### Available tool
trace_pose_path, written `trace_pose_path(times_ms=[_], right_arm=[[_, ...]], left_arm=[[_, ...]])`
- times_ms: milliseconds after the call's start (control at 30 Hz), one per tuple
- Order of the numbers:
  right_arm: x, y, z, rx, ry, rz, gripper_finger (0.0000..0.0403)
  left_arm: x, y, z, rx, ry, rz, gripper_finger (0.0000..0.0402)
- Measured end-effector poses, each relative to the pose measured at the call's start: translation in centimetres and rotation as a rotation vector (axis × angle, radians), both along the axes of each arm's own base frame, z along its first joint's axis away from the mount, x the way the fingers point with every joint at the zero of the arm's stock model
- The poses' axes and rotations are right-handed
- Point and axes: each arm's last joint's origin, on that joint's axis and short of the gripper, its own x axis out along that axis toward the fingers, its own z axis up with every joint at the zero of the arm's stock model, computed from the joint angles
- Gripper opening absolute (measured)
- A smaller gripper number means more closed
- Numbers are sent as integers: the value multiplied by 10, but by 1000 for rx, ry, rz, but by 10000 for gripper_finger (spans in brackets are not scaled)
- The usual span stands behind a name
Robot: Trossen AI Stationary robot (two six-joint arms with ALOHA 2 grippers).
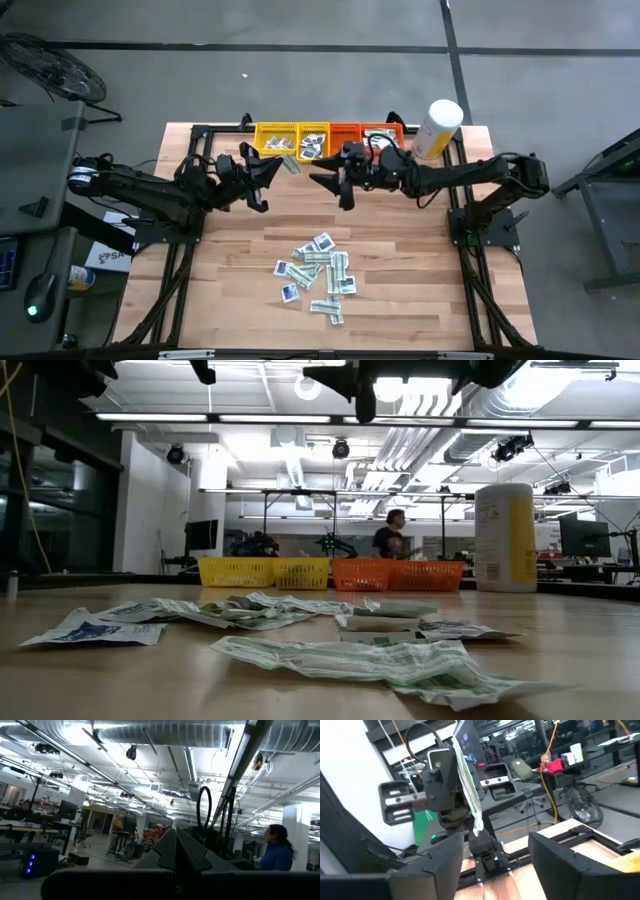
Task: Pick & Place First Aid Supplies
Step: Put the green pad into the right orange bin
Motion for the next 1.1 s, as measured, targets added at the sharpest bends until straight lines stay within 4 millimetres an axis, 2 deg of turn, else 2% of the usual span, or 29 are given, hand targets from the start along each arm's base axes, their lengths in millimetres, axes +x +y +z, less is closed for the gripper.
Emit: trace_pose_path(times_ms=[167, 433, 567, 700, 1100], right_arm=[[5, 0, -3, 5, -36, 40, 239], [29, 0, 1, -8, -64, 100, 240], [34, -1, 2, -19, -20, 95, 236], [35, -2, -1, -29, 3, 88, 221], [35, -2, -1, -46, 4, 66, 138]], left_arm=[[0, 0, 0, 2, 2, 2, 0], [5, 0, -4, 3, 20, 3, 0], [4, 0, -3, 2, 9, 3, 0], [4, 0, -3, 1, 0, 3, 0], [4, -1, -3, 0, -2, 2, 0]])
